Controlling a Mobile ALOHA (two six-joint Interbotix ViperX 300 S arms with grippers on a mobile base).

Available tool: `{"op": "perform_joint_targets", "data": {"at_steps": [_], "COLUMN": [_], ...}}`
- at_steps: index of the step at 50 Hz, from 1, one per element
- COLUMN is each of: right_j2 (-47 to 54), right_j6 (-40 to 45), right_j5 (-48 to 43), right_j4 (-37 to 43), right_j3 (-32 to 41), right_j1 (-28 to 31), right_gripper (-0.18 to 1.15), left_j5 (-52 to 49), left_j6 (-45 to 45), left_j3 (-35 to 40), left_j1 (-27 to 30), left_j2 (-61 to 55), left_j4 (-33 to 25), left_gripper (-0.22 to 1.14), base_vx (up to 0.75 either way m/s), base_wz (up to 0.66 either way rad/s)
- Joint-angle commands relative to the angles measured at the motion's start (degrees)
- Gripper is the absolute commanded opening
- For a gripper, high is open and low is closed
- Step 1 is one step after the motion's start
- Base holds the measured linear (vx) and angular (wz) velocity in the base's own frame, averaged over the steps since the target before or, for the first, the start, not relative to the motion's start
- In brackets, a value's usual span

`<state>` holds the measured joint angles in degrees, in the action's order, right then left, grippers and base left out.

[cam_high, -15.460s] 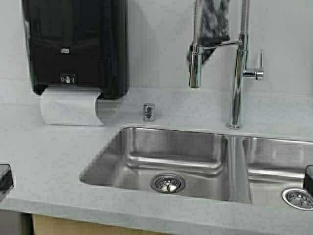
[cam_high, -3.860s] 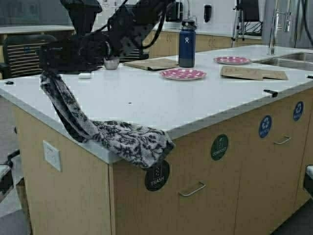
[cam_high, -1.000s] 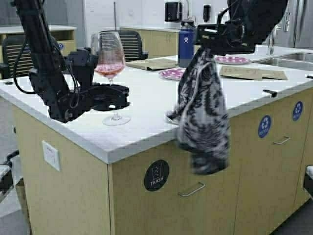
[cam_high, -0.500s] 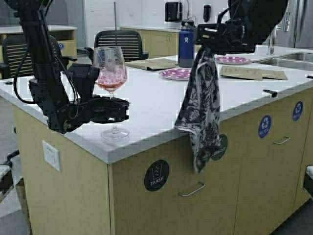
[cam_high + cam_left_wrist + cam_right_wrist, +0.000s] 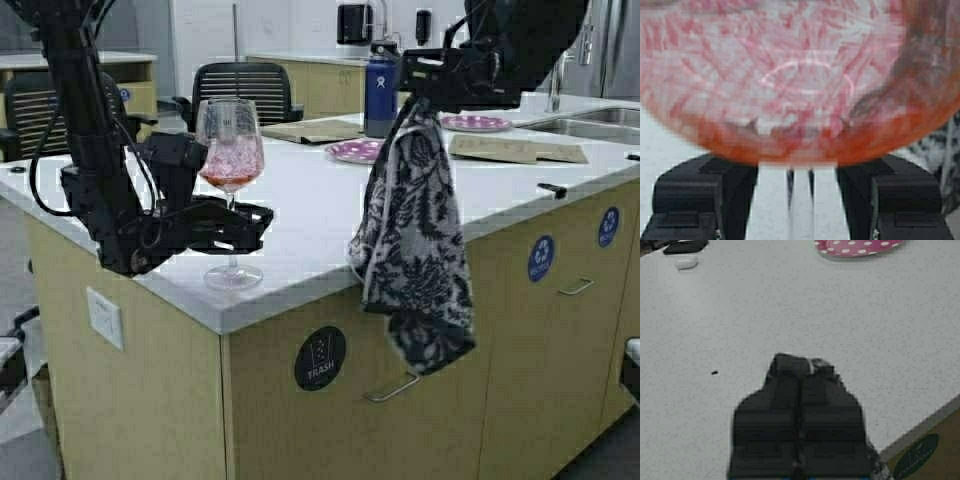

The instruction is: Get the cloth and wipe up the spill under the wine glass

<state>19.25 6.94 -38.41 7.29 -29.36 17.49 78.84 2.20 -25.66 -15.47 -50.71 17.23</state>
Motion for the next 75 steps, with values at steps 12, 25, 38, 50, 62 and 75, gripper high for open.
{"op": "perform_joint_targets", "data": {"at_steps": [12, 25, 38, 50, 62, 75], "right_j2": [-3.08, -5.01, -11.16, -18.02, -24.61, -32.08], "right_j6": [0.09, -0.26, -0.62, -0.79, -0.88, -0.7], "right_j5": [-0.97, -0.97, -0.88, 3.6, 15.64, 27.86], "right_j4": [0.09, -0.18, -1.58, -2.55, -4.31, -5.71], "right_j3": [0.62, -0.62, -7.38, -12.92, -13.97, -13.54], "right_j1": [0.09, 0.09, 0.09, 0.97, 2.29, 2.29], "right_gripper": [0.05, 0.05, 0.05, 0.05, 0.05, 0.05], "left_j5": [8.44, 17.93, 19.07, 18.28, 10.28, -8.26], "left_j6": [-0.88, -3.69, -4.04, -4.04, -3.69, -1.49], "left_j3": [-7.65, -18.54, -29.53, -38.32, -45.62, -47.55], "left_j1": [0.79, 1.05, 1.05, 1.05, 1.05, 1.05], "left_j2": [1.93, 2.11, 6.24, 13.89, 23.38, 42.8], "left_j4": [-1.41, -3.25, -4.13, -6.15, -8.44, -10.02], "left_gripper": [0.82, 0.82, 0.82, 0.82, 0.82, 0.82], "base_vx": [0.0, 0.0, 0.0, 0.0, 0.0, 0.0], "base_wz": [0.0, 0.0, 0.0, 0.0, 0.0, 0.0]}}
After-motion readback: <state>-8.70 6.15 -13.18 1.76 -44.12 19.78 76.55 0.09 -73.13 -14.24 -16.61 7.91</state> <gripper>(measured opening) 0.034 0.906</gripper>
